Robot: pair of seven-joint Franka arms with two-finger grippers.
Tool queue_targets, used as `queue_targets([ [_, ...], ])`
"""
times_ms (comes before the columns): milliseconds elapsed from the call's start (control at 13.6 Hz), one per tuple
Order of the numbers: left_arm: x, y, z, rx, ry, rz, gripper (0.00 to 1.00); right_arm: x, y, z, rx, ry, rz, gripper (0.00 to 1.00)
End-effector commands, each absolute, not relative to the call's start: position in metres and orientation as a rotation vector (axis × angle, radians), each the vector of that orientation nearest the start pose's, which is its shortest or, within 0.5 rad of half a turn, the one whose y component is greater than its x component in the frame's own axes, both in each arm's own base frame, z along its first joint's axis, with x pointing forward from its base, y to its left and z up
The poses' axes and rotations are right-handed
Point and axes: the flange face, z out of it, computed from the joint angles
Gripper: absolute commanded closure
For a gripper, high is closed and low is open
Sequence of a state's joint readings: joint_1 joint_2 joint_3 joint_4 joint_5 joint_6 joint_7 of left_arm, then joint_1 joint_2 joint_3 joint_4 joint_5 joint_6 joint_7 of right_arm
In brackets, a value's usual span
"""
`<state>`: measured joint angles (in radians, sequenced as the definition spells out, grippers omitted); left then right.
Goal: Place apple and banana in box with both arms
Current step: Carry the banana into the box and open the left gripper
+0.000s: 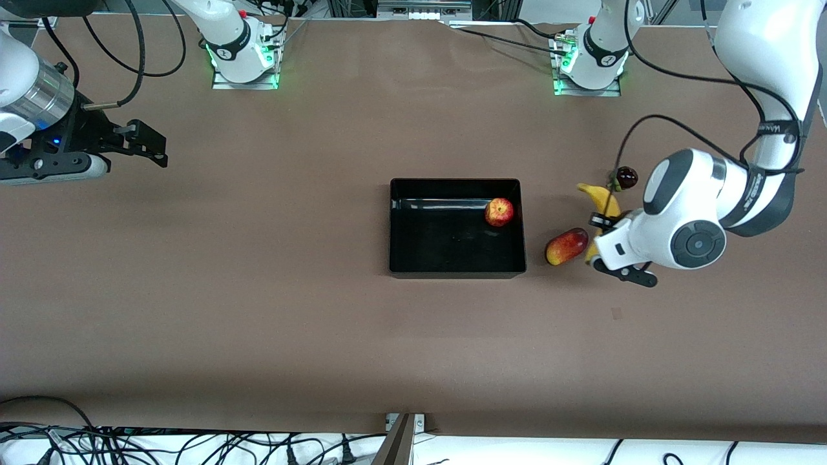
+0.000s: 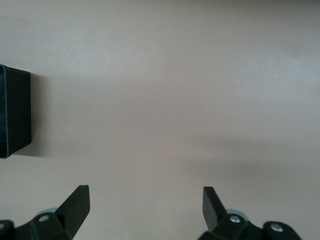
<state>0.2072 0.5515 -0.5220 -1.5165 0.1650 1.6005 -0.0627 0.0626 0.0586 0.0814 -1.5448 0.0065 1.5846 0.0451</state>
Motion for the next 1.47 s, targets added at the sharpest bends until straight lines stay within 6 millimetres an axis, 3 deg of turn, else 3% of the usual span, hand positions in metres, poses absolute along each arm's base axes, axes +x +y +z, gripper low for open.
queue_targets([
  [0, 0.625, -0.245, 0.355, -3.136, 0.4, 0.583, 1.0, 0.569, 0.079, 0.609, -3.137, -0.144, 0.017, 0.0],
  [147, 0.623, -0.313, 0.339, -3.193, 0.279, 0.464, 1.0, 0.569, 0.079, 0.609, -3.137, -0.144, 0.017, 0.0],
  [294, 0.618, -0.369, 0.3, -3.283, 0.228, 0.317, 1.0, 0.569, 0.079, 0.609, -3.137, -0.144, 0.017, 0.0],
  [367, 0.609, -0.396, 0.292, -3.31, 0.203, 0.257, 1.0, 0.569, 0.079, 0.609, -3.137, -0.144, 0.017, 0.0],
  [514, 0.606, -0.399, 0.27, -3.288, 0.142, 0.277, 0.98, 0.569, 0.077, 0.609, -3.137, -0.14, 0.017, 0.0],
  [588, 0.599, -0.399, 0.257, -3.268, 0.135, 0.321, 0.91, 0.569, 0.077, 0.609, -3.137, -0.14, 0.017, 0.0],
  [661, 0.591, -0.397, 0.244, -3.242, 0.092, 0.367, 0.61, 0.569, 0.077, 0.609, -3.137, -0.14, 0.017, 0.0],
  [734, 0.586, -0.394, 0.237, -3.226, 0.057, 0.394, 0.01, 0.569, 0.077, 0.609, -3.137, -0.14, 0.017, 0.0],
  [808, 0.584, -0.398, 0.239, -3.221, 0.057, 0.398, 0.0, 0.569, 0.077, 0.609, -3.137, -0.14, 0.017, 0.0],
  [955, 0.589, -0.389, 0.255, -3.211, 0.045, 0.4, 0.0, 0.569, 0.077, 0.609, -3.137, -0.14, 0.017, 0.0],
  [1102, 0.595, -0.365, 0.308, -3.167, 0.02, 0.387, 0.0, 0.569, 0.075, 0.609, -3.137, -0.135, 0.017, 0.0],
  [1249, 0.612, -0.304, 0.372, -3.116, -0.083, 0.355, 0.0, 0.569, 0.075, 0.609, -3.137, -0.135, 0.017, 0.0],
  [1395, 0.618, -0.249, 0.423, -3.092, -0.145, 0.349, 0.0, 0.569, 0.075, 0.609, -3.137, -0.135, 0.017, 0.0],
])
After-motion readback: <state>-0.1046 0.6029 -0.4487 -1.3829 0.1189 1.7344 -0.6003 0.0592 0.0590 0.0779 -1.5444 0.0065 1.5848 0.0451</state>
